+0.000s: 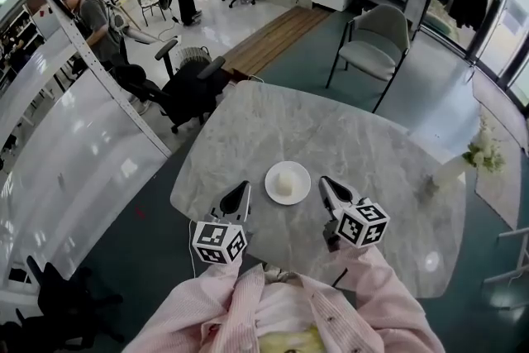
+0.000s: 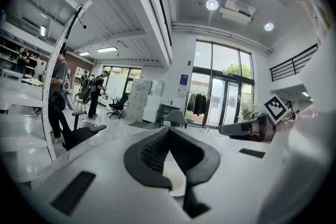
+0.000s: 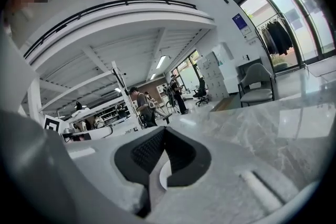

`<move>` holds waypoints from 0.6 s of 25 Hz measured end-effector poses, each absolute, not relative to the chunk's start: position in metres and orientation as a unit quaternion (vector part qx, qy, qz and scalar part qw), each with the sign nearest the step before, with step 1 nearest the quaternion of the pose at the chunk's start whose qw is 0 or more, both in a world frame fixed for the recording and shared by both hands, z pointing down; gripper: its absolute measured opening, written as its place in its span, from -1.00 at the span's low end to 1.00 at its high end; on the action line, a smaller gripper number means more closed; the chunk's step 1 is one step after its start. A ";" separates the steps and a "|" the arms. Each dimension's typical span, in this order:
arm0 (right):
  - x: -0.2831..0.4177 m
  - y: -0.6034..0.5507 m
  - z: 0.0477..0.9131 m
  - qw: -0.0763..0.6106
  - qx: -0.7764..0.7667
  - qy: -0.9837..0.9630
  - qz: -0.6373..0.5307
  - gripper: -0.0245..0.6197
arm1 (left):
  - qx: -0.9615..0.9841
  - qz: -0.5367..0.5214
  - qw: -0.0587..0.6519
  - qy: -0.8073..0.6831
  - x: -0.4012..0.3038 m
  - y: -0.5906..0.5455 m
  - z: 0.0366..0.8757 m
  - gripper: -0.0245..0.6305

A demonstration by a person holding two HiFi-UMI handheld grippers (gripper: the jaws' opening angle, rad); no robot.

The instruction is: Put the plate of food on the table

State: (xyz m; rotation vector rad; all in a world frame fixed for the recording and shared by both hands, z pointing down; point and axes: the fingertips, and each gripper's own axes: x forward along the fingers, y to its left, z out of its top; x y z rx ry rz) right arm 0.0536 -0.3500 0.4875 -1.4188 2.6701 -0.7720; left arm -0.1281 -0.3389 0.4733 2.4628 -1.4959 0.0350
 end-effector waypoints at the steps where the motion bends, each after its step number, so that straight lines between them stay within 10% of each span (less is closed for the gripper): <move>1: 0.056 -0.350 0.484 0.017 -0.457 0.856 -0.239 -0.91 | 0.848 0.010 0.124 -0.516 -0.129 -0.338 0.470 -0.93; 15: 0.075 -0.348 0.466 0.052 -0.478 0.854 -0.200 -0.91 | 0.843 -0.009 0.086 -0.531 -0.133 -0.335 0.457 -0.93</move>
